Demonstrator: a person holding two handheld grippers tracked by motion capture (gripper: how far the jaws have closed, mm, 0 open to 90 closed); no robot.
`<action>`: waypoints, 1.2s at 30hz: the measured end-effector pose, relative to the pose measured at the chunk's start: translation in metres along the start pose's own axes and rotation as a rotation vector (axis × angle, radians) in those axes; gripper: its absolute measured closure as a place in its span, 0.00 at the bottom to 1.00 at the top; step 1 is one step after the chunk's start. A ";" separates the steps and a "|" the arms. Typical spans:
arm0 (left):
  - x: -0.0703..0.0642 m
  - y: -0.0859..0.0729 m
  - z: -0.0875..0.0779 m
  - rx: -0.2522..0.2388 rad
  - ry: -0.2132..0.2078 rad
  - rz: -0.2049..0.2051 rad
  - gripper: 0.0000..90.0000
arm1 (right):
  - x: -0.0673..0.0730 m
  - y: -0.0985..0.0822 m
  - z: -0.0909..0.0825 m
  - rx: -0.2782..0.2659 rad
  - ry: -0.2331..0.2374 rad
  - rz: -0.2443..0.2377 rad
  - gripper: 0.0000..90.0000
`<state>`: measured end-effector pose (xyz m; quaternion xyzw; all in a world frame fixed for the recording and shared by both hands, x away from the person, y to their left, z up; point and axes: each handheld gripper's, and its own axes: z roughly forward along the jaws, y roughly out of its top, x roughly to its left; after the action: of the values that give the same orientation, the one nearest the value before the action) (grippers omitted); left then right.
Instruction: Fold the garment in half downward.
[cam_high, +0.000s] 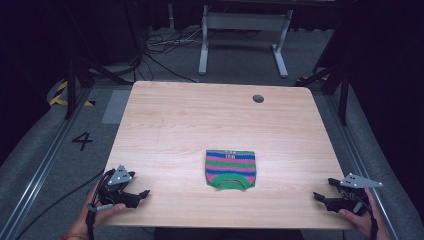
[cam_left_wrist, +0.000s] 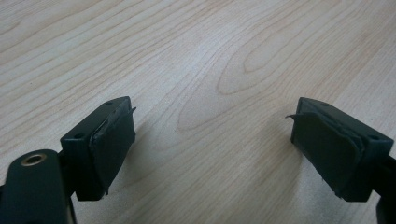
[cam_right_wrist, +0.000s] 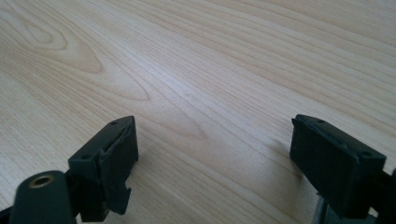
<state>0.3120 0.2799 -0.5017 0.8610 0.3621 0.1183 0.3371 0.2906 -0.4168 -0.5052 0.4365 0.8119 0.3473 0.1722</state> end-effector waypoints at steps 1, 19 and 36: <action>-0.001 0.000 0.000 0.000 0.010 -0.003 0.15 | 0.000 0.000 0.000 0.000 0.001 0.000 0.17; -0.001 0.001 0.001 0.007 0.027 -0.030 0.11 | 0.001 0.000 0.000 0.000 -0.017 0.018 0.17; -0.001 0.004 0.005 0.036 0.063 -0.069 0.00 | 0.001 0.000 0.000 0.000 -0.017 0.018 0.17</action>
<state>0.3152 0.2747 -0.5030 0.8498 0.4038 0.1270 0.3140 0.2899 -0.4161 -0.5052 0.4469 0.8064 0.3450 0.1760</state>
